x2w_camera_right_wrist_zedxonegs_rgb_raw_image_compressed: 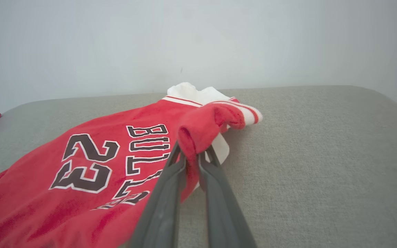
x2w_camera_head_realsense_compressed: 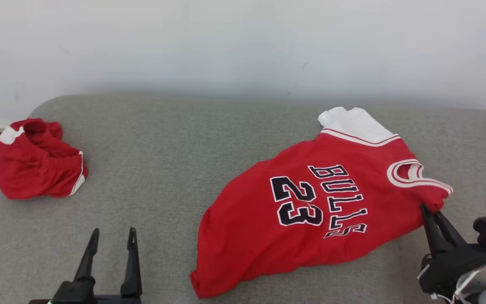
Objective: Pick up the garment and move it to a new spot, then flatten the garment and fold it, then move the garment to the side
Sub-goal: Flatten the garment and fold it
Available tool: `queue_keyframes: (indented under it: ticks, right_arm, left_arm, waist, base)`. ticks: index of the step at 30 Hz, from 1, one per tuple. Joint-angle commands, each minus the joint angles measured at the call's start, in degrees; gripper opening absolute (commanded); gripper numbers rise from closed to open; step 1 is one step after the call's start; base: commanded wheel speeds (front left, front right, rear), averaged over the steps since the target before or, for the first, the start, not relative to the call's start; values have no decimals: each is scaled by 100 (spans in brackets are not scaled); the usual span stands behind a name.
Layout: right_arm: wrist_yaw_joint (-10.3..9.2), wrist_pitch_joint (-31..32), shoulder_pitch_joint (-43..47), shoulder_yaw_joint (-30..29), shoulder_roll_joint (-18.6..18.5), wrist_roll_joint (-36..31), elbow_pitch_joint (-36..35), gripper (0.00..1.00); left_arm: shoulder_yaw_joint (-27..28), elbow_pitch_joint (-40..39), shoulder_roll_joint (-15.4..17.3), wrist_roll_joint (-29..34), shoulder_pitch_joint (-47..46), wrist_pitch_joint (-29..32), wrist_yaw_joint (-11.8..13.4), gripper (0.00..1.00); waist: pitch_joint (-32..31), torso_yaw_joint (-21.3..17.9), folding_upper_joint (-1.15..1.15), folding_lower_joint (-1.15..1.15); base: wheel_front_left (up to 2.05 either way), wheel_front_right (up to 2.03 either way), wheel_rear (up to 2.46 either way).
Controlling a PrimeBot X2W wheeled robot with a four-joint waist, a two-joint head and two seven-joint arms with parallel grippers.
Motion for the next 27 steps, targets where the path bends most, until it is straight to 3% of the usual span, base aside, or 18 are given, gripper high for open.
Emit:
queue_keyframes:
  ticks: [1,3,6,14,15,16,17,18,22,27]
  right_arm:
    - [-13,151,-60,-19,114,-42,-101,0]
    - [-13,456,-395,13,204,-211,-144,0]
    - [-13,670,-1015,223,228,-492,557,0]
    - [-13,142,-2437,499,388,-839,2979,0]
    - [-13,142,-2437,499,388,-839,2979,0]
    - [-13,44,-2555,574,419,-882,3246,11]
    - [-13,-144,-2695,607,471,-872,3444,40]
    - [-13,-279,-2801,650,525,-826,3634,100]
    - [-13,-684,-3009,854,563,-683,4197,100]
    - [-13,-1219,-2979,1028,381,-111,4185,100]
  left_arm:
    - [-37,3,-12,-40,-15,-21,-18,100]
    - [-155,76,-33,-61,-139,-21,-38,100]
    - [-293,205,-54,-91,-282,-21,-85,100]
    - [-562,415,-88,-135,-534,-21,-139,100]
    - [-562,415,-88,-135,-534,-21,-139,100]
    - [-588,429,-91,-144,-556,-21,-143,100]
    - [-605,447,-94,-148,-563,-20,-139,100]
    - [-614,462,-94,-142,-565,-21,-128,100]
    - [-578,496,-101,-166,-522,-20,-102,100]
    - [-462,454,-80,-145,-418,-20,-55,100]
  waist:
    - [55,115,0,0]
    - [123,342,0,0]
    - [203,667,0,0]
    - [371,1212,0,0]
    - [371,1212,0,0]
    - [382,1256,0,0]
    - [388,1275,0,0]
    - [391,1279,0,0]
    - [351,1173,0,0]
    - [254,852,0,0]
  base:
    - [0,0,0]
    - [0,0,0]
    - [0,0,0]
    - [0,0,0]
    - [0,0,0]
    - [0,0,0]
    - [0,0,0]
    - [0,0,0]
    - [0,0,0]
    - [0,0,0]
